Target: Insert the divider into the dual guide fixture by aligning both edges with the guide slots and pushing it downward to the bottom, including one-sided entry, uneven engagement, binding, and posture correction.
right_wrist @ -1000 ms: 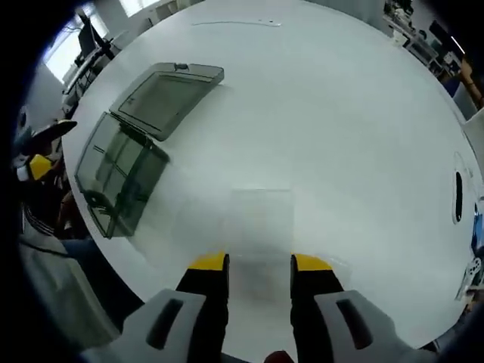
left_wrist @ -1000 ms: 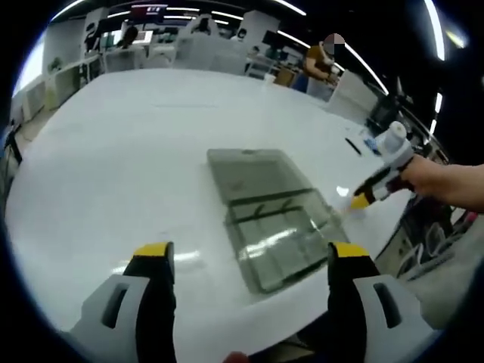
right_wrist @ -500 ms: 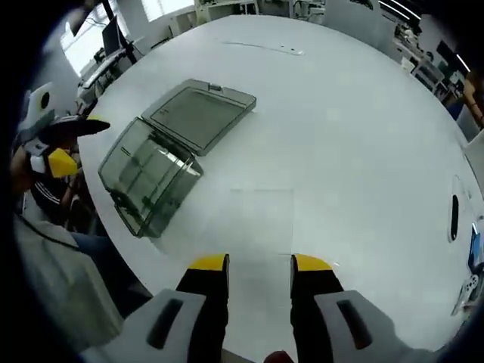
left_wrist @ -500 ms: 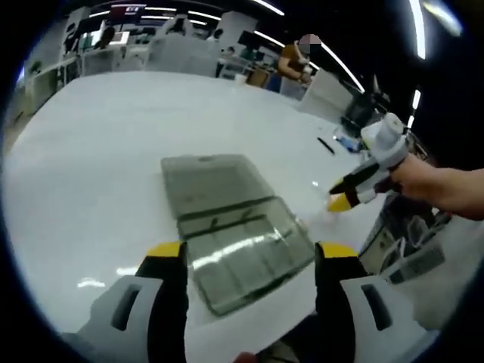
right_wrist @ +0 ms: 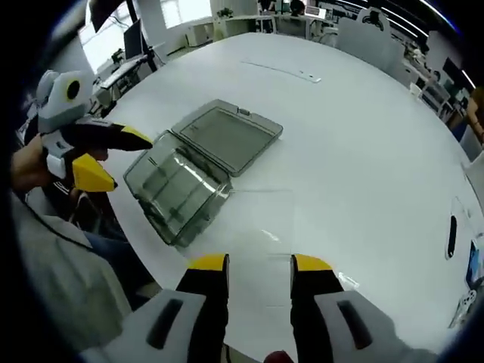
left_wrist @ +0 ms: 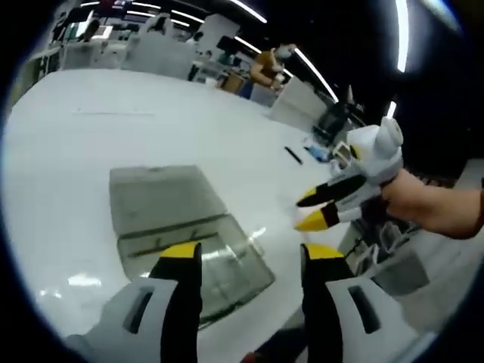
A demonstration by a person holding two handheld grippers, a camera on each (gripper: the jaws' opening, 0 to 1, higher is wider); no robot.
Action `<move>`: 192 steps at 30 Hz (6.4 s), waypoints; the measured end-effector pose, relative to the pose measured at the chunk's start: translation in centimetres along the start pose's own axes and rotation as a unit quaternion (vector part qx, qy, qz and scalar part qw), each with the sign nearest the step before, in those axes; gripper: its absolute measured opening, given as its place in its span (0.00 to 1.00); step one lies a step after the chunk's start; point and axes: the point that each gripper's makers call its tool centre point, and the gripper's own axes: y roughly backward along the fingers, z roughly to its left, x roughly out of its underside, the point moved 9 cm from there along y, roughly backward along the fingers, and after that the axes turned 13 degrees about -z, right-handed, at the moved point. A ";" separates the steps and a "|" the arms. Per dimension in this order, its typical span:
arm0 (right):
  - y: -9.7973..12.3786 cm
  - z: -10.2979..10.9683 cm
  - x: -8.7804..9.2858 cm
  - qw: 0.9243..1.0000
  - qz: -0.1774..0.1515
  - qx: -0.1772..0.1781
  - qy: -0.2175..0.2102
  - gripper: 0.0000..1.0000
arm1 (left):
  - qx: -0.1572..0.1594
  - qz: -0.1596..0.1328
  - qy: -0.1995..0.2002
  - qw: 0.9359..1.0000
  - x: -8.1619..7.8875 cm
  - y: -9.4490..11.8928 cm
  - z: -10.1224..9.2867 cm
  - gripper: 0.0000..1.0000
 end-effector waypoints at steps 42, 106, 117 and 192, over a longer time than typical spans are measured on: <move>0.7 6.4 -4.4 0.993 -0.094 -0.071 0.020 0.27 | 0.044 -0.059 0.067 0.995 -0.6 -0.7 -1.7 0.15; 0.9 7.3 -4.7 0.988 -0.136 -0.078 -0.016 0.31 | 0.045 -0.087 0.160 0.982 -0.9 -0.2 -1.6 0.00; 1.2 7.3 -4.7 0.986 -0.136 -0.097 -0.016 0.29 | 0.052 -0.083 0.154 0.983 -1.0 0.0 -1.8 0.00; 2.5 3.8 -5.5 0.878 -0.229 -0.385 -0.169 0.17 | 0.196 -0.087 0.163 0.963 -5.0 0.8 -2.1 0.00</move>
